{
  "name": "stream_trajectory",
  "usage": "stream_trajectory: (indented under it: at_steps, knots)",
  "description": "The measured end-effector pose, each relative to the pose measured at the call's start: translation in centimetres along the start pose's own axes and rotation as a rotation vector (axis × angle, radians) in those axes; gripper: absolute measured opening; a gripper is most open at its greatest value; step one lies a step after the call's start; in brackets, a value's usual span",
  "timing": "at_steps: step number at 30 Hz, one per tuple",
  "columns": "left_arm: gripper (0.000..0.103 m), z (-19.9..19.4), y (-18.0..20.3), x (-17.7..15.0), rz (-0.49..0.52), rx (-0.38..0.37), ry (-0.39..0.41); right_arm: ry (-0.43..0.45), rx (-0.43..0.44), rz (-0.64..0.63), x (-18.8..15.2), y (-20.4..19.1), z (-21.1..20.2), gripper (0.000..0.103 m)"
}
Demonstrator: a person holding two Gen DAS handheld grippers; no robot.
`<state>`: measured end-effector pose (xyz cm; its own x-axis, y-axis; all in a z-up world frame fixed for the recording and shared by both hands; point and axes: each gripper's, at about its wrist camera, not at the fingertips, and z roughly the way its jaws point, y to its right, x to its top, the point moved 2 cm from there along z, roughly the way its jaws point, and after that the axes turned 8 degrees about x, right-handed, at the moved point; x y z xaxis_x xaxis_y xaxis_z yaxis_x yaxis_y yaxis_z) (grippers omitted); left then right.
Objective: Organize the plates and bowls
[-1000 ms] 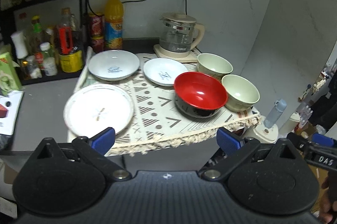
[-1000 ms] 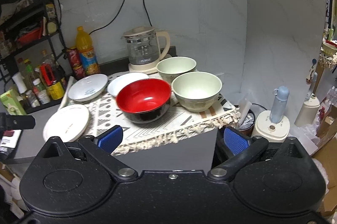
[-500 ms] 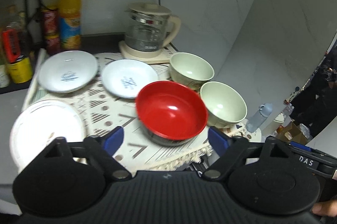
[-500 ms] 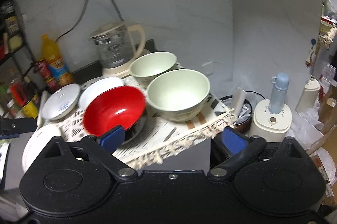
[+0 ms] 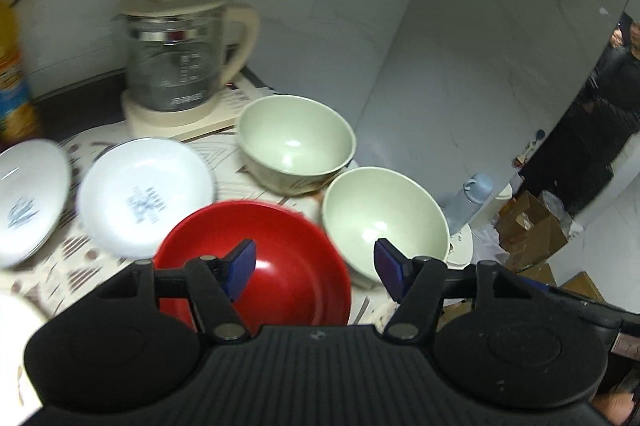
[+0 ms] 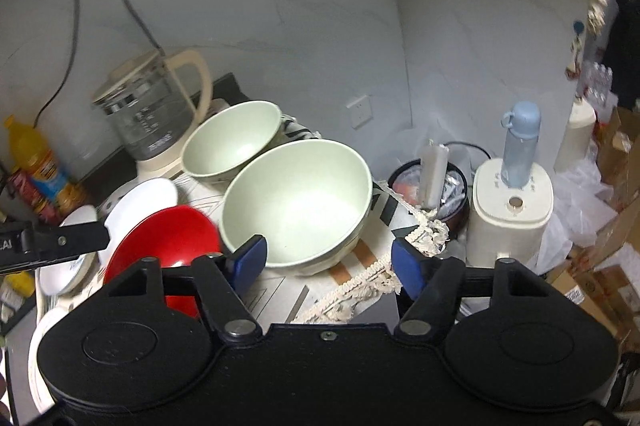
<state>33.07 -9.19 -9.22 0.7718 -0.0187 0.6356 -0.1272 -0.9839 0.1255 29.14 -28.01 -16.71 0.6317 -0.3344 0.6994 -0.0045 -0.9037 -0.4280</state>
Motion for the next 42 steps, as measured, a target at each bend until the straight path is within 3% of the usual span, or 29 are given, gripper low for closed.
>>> stream_trajectory:
  at_steps: [4,14,18,21,25,28,30,34,38,42]
  knots:
    - [0.056,3.4,1.3,1.6,0.046,-0.028,-0.029,-0.020,-0.007,0.056,0.5,0.6,2.0,0.054]
    - [0.043,11.1,4.7,3.6,0.148,-0.022,-0.108,-0.060,-0.047,0.131,1.5,2.3,6.4,0.049]
    - [0.031,13.3,6.1,3.5,0.202,-0.010,-0.167,-0.121,-0.044,0.130,1.7,2.6,8.4,0.039]
    - [0.026,14.3,6.7,3.3,0.221,0.024,-0.196,-0.145,-0.052,0.136,1.9,2.9,9.5,0.038]
    - [0.010,16.0,6.6,2.7,0.198,0.049,-0.254,-0.173,-0.043,0.135,1.9,3.3,10.5,0.030]
    - [0.002,16.7,6.5,2.5,0.180,0.051,-0.277,-0.196,-0.035,0.146,1.6,3.7,11.2,0.020]
    - [0.000,16.9,6.3,2.4,0.151,0.032,-0.287,-0.189,-0.029,0.145,1.5,3.7,11.3,0.019]
    - [0.000,15.2,7.6,3.0,0.143,-0.032,-0.244,-0.168,-0.005,0.157,2.1,3.6,10.7,0.018]
    - [0.000,14.1,8.6,3.6,0.142,-0.036,-0.203,-0.134,0.010,0.084,3.1,2.4,9.7,0.017]
    - [0.000,14.2,8.2,4.0,0.115,-0.011,-0.196,-0.130,0.000,0.057,3.7,2.3,10.0,0.010]
